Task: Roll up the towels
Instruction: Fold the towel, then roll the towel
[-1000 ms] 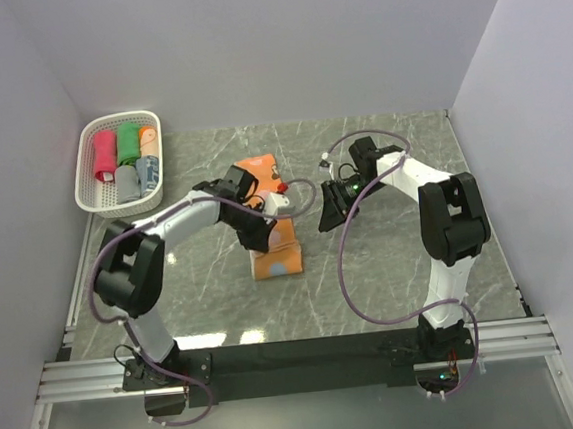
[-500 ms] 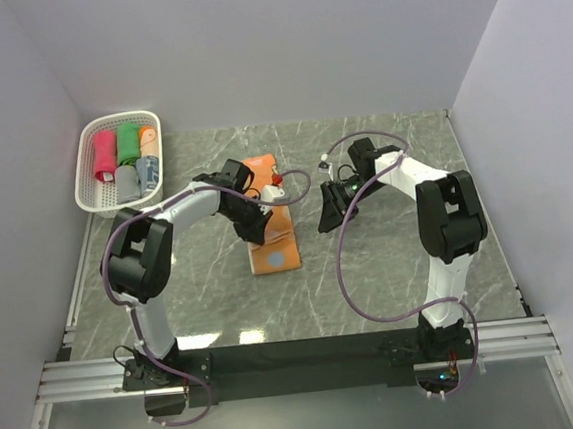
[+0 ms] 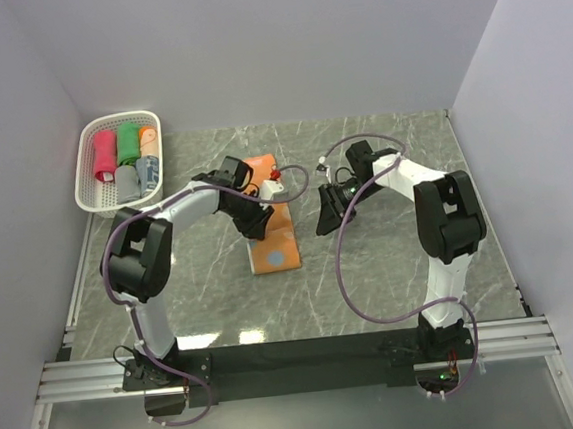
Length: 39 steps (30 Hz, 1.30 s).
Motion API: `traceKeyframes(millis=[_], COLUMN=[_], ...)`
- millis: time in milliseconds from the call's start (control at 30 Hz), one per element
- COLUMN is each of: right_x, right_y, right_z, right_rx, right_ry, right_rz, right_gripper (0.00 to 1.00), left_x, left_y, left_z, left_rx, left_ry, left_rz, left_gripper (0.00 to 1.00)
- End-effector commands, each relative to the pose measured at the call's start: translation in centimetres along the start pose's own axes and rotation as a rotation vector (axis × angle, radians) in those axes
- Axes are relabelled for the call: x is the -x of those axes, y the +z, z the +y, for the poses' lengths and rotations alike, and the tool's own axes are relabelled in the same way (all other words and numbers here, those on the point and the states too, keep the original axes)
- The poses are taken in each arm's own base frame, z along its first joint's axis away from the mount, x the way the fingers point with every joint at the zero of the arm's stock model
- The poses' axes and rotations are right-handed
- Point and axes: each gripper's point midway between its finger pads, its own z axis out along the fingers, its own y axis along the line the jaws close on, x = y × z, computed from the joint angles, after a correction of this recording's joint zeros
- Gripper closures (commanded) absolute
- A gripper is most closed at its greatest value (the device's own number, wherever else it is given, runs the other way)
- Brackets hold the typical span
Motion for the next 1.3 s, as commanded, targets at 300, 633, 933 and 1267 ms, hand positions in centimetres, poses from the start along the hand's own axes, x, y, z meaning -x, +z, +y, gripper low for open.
traceKeyframes(millis=[300,633,933,1267], right_x=[4.8,9.2,8.8,5.8], right_y=[2.8,6.5,8.2,9.5], right_z=[5.8,2.9,1.0,-0.1], right_rx=[0.081,-0.202,-0.274,-0.236], right_ry=[-0.177,-0.188,-0.18,-0.112], right_rz=[-0.064,-0.138,-0.077,0.014], right_gripper=[0.59,0.49,0.48,0.54], left_x=[1.8,-1.7,-1.3,-1.3], left_y=[-9.2,-8.4,-7.9,-7.8], left_z=[-2.4,-5.2,-5.1,-4.9], left_rx=[0.108,0.135,0.12,0.118], left_ry=[0.11,0.104,0.075,0.08], left_rz=[-0.264,-0.23,-0.234,-0.226], left_gripper=[0.58,0.53,0.53,0.52])
